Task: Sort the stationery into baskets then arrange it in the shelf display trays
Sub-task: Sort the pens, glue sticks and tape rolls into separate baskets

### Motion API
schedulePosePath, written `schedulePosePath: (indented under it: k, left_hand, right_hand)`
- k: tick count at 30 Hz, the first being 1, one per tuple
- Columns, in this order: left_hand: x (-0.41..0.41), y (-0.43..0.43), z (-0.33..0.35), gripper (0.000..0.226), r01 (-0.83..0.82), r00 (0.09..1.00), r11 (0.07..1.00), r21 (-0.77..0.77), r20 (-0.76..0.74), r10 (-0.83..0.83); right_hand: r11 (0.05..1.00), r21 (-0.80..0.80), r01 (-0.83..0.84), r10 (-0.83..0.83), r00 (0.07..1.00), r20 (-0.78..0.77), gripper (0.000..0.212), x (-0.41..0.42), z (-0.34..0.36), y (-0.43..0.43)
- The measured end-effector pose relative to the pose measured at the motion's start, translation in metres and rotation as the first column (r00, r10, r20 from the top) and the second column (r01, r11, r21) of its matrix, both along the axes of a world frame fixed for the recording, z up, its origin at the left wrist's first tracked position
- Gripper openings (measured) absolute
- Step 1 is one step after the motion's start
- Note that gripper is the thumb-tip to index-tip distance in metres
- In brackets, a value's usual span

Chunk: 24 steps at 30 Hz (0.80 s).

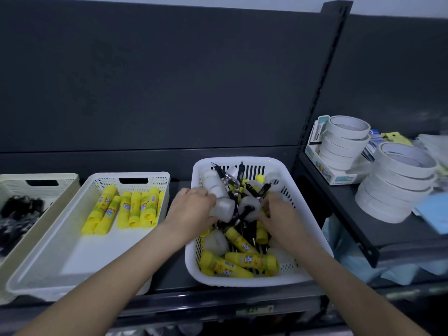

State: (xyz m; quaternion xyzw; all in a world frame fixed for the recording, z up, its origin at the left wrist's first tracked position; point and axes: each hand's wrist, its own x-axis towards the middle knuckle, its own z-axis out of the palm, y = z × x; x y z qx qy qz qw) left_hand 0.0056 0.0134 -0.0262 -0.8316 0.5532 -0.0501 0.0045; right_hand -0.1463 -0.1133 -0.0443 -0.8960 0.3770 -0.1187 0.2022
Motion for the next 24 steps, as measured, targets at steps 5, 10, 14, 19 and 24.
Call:
schedulePosePath:
  k: [5,10,14,19,24]
  left_hand:
    - [-0.001,0.005,-0.005,0.037,0.046,0.997,0.977,0.21,0.046,-0.057]
    - [0.001,0.008,-0.007,0.036,0.109,0.993,0.961,0.254,-0.068,-0.095]
    - [-0.001,0.011,-0.01,0.033,0.121,0.99,0.978,0.168,-0.096,-0.106]
    - [-0.006,0.015,-0.008,0.021,0.087,0.989,0.996,0.036,-0.122,-0.082]
    - [-0.013,0.012,-0.001,0.023,0.126,0.985,0.992,0.017,-0.117,-0.123]
  right_hand:
    - [0.956,0.06,-0.288,0.285,0.857,-0.429,0.037,0.0,0.008,0.03]
    - [0.922,0.162,-0.351,0.375,0.712,-0.593,0.028,0.008,-0.004,0.036]
    - [0.92,0.181,-0.348,0.384,0.706,-0.595,0.033,0.007,-0.004,0.037]
    - [0.948,0.15,-0.281,0.318,0.805,-0.5,0.02,-0.003,0.007,0.026]
    - [0.984,0.101,-0.148,0.168,0.961,-0.221,0.012,-0.013,0.032,-0.002]
